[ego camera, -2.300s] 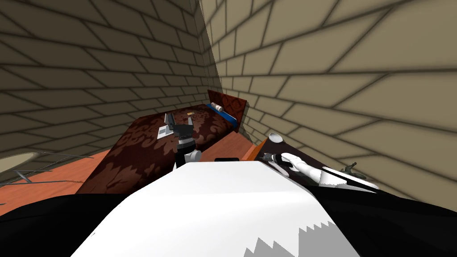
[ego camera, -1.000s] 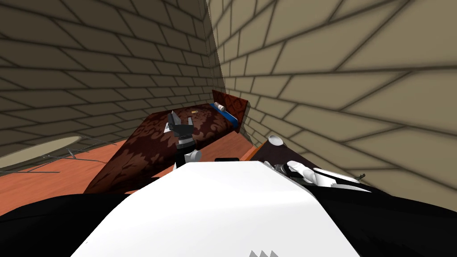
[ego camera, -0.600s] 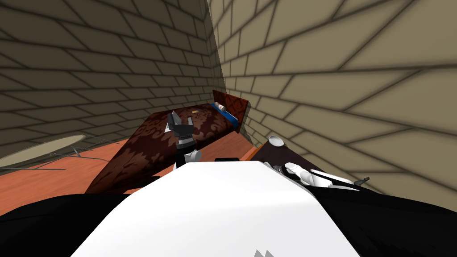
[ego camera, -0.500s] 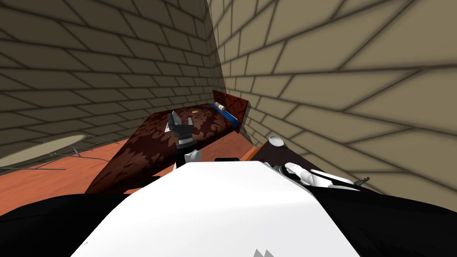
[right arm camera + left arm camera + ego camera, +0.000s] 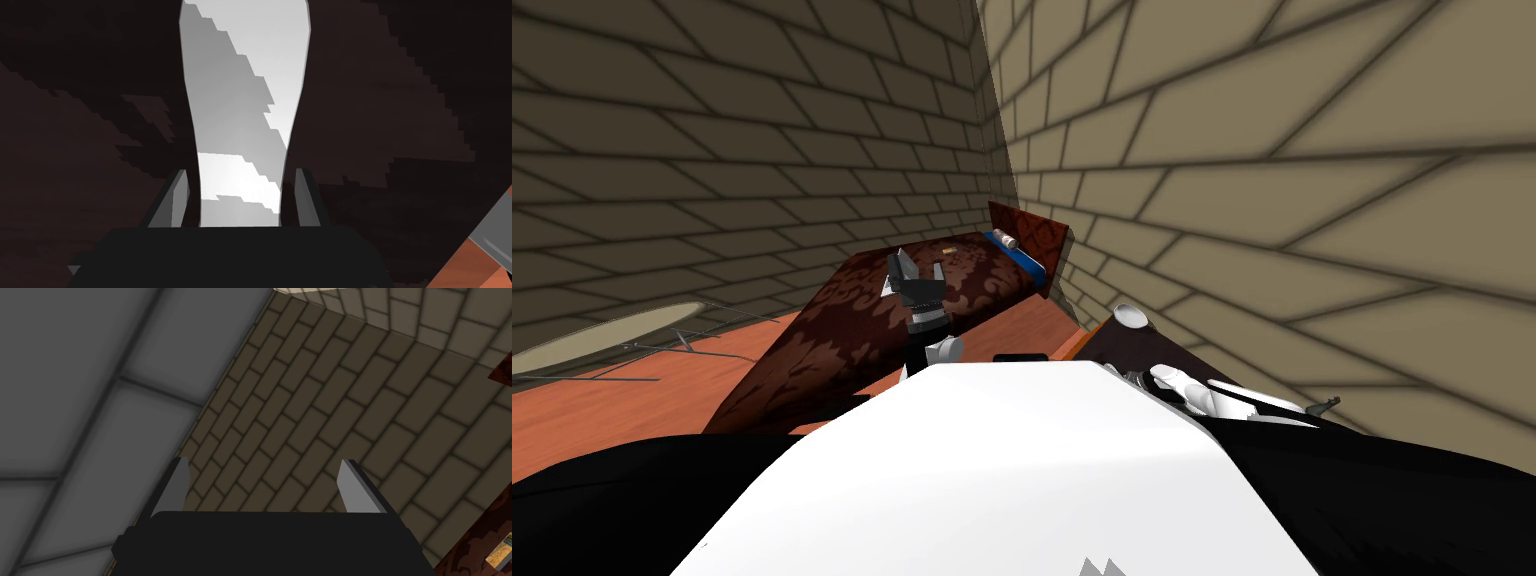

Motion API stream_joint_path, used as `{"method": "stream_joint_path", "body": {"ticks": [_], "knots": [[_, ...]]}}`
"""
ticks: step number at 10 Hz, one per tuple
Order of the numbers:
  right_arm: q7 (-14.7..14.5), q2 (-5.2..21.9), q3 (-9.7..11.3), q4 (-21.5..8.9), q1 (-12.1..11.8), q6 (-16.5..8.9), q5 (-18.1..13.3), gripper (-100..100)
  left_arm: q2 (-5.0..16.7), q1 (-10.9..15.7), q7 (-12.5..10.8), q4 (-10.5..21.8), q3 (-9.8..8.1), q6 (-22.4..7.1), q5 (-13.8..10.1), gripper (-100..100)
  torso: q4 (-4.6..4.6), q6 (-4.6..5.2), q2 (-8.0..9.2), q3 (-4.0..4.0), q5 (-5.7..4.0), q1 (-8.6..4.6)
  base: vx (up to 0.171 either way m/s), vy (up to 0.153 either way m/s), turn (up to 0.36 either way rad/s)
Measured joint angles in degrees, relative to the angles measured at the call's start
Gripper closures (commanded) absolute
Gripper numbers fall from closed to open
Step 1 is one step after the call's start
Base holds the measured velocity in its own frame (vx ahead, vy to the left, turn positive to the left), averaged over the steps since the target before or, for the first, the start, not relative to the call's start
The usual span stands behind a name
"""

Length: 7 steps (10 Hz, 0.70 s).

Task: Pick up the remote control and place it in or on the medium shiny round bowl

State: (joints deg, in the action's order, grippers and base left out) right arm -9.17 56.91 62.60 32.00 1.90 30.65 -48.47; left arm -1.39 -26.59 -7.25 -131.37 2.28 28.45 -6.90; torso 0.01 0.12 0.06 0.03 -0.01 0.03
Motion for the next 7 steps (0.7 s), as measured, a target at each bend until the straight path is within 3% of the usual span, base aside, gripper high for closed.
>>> {"method": "stream_joint_path", "body": {"ticks": [1, 3, 4, 5, 6, 7], "knots": [[0.9, 1.78, 0.55, 2.04, 0.18, 0.13, -0.23, 100, 0.0, 0.0, 0.0, 0.0, 0.0, 0.0, 0.0, 0, 0.0, 0.03, 0.01, 0.0, 0.06, 0.05, -0.003, 0.016, -0.036], [-0.08, 2.2, 0.03, 0.32, 1.1, 2.16, 0.13, 100, 0.0, 0.0, 0.0, 0.0, 0.0, 0.0, 0.0, 0, 0.01, 0.01, 0.03, 0.02, 0.06, 0.12, -0.007, 0.021, -0.02], [-0.22, 2.28, -0.01, 0.25, 1.13, 2.37, 0.16, 0, 0.0, 0.0, 0.0, 0.0, 0.0, 0.0, 0.0, 0, 0.0, 0.01, 0.03, 0.01, 0.04, 0.1, 0.0, 0.0, 0.0], [-0.2, 2.27, 0.0, 0.26, 1.12, 2.36, 0.15, 100, 0.0, 0.0, 0.0, 0.0, 0.0, 0.0, 0.0, 0, 0.0, 0.0, 0.01, 0.01, 0.03, 0.06, -0.06, 0.118, -0.009], [-1.88, 2.68, -1.3, -2.84, 1.63, 3.56, 0.88, 100, -0.01, 0.01, 0.0, 0.0, 0.01, 0.0, 0.0, 0, 0.04, 0.04, 0.19, 0.1, 0.2, 0.39, -0.075, 0.152, -0.027], [-0.94, 5.23, -0.9, -0.33, 1.15, 2.7, 0.6, 100, -0.01, 0.01, 0.0, 0.0, 0.01, 0.0, 0.0, 0, 0.07, 0.04, 0.31, 0.18, 0.21, 0.64, -0.098, 0.179, -0.003]]}}
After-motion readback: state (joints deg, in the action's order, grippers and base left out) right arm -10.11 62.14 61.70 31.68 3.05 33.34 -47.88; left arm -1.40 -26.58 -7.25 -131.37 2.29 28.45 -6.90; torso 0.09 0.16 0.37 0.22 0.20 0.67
